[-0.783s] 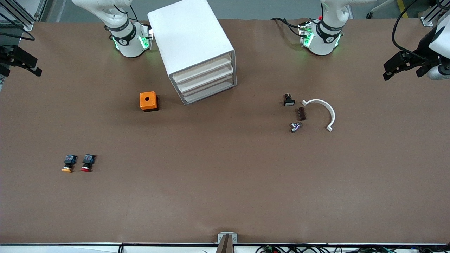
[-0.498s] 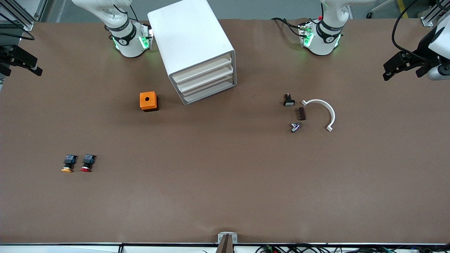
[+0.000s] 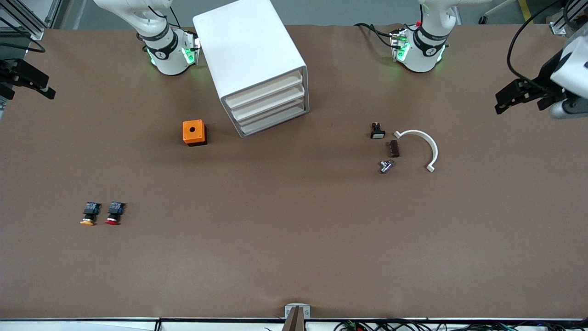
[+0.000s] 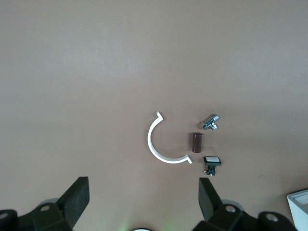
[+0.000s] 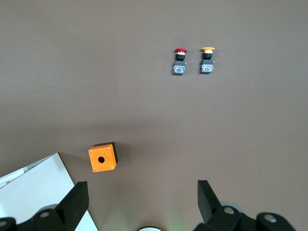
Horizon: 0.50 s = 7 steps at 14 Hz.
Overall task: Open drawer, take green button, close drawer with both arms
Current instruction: 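Move the left gripper from rest toward the white cabinet's drawer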
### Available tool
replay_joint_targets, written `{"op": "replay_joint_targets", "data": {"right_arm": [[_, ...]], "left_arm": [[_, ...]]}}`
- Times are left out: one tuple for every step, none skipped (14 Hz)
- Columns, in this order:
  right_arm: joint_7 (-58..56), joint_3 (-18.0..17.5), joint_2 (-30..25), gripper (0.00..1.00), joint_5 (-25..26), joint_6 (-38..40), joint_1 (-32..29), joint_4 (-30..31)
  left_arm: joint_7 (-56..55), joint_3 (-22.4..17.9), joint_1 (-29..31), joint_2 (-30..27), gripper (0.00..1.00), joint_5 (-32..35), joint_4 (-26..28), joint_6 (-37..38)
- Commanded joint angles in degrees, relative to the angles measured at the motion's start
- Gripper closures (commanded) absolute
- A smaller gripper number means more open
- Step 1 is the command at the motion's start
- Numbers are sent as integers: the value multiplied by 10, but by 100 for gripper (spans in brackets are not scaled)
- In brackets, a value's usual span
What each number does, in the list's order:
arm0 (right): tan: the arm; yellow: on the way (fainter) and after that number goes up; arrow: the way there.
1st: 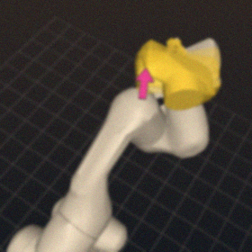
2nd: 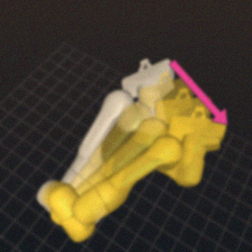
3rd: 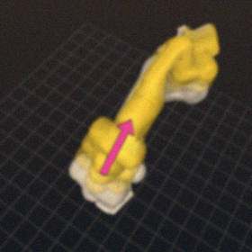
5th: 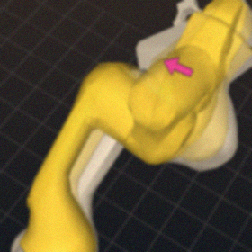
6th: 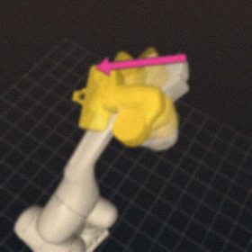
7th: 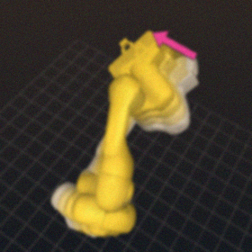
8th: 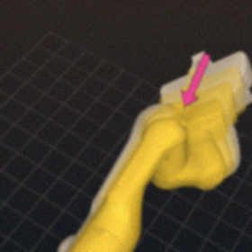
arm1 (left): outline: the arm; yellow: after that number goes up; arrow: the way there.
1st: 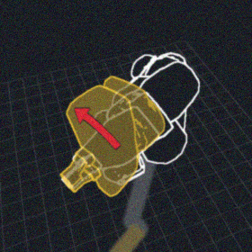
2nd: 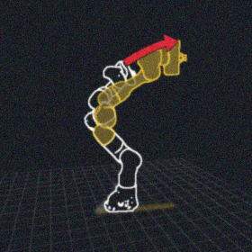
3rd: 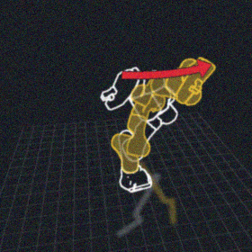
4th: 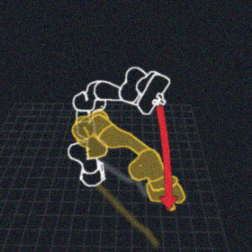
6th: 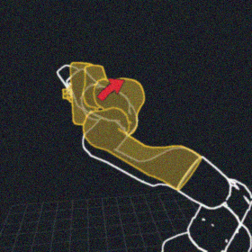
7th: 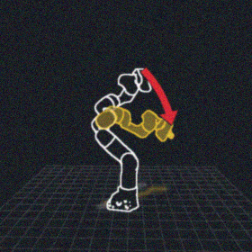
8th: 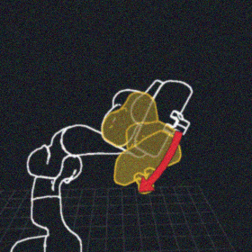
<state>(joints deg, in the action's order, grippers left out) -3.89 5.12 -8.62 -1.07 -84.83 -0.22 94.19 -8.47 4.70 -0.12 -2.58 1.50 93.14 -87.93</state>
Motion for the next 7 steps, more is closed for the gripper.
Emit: {"op": "replay_joint_targets", "data": {"right_arm": [[-6,1,-7,0,1,1,-3,0],[-6,1,-7,0,2,1,-2,-1],[-6,1,-7,0,2,1,-3,-6],[-6,1,-4,0,1,3,-3,-14],[-5,1,-3,0,1,3,-4,-16],[-5,1,-2,0,1,3,-4,-16],[-5,1,-1,0,1,3,-4,-17]], "left_arm": [[-23,11,-3,54,0,-8,-21,-19],[-43,15,-4,70,0,-8,-21,-29],[-71,26,-4,88,0,-8,-21,-46],[-104,35,-5,106,0,-8,-21,-66],[-136,43,-6,123,0,-7,-22,-82],[-172,51,-7,143,0,-6,-22,-100],[-206,58,-13,162,0,-6,-22,-121]]}}
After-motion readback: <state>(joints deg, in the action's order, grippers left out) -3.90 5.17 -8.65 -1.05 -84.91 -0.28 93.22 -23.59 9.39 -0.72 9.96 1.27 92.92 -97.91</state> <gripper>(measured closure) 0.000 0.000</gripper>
